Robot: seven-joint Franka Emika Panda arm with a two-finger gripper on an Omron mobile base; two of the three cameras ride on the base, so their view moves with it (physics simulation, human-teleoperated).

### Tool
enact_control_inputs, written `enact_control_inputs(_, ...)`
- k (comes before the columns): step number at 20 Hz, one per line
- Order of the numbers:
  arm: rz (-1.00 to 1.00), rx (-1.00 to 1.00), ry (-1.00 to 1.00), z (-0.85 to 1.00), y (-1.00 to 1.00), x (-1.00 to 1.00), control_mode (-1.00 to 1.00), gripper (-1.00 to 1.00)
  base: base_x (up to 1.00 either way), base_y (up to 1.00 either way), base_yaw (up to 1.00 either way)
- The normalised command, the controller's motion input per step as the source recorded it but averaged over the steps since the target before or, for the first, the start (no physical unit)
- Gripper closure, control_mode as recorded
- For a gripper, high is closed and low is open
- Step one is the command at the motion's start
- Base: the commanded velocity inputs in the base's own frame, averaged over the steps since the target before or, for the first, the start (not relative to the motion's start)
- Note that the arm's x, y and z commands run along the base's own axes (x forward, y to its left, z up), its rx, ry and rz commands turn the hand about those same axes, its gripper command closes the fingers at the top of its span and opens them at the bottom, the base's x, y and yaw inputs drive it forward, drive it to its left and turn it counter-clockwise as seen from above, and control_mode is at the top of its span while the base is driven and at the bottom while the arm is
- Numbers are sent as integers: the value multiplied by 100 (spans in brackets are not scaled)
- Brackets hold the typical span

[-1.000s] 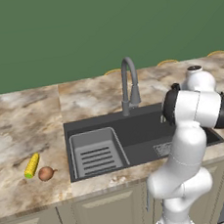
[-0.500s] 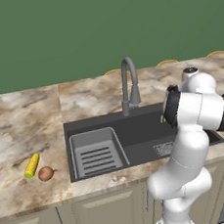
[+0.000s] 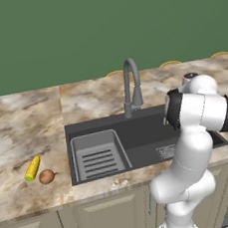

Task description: Remove the onion and corn from the sink. Then move the bowl and cup from the counter to the sink for washing.

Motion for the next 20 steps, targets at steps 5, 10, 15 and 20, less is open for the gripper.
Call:
enact_control_inputs(5,0,5,-1,-19,6,23,-100,100,0,0,0)
enact_control_inputs(10,0,6,0,-20,3,26,-100,100,0,0,0)
enact_control_inputs(15,0,0,0,-22,4,28,-100,100,0,0,0)
enact_control_inputs(20,0,0,0,-23,0,25,-100,100,0,0,0)
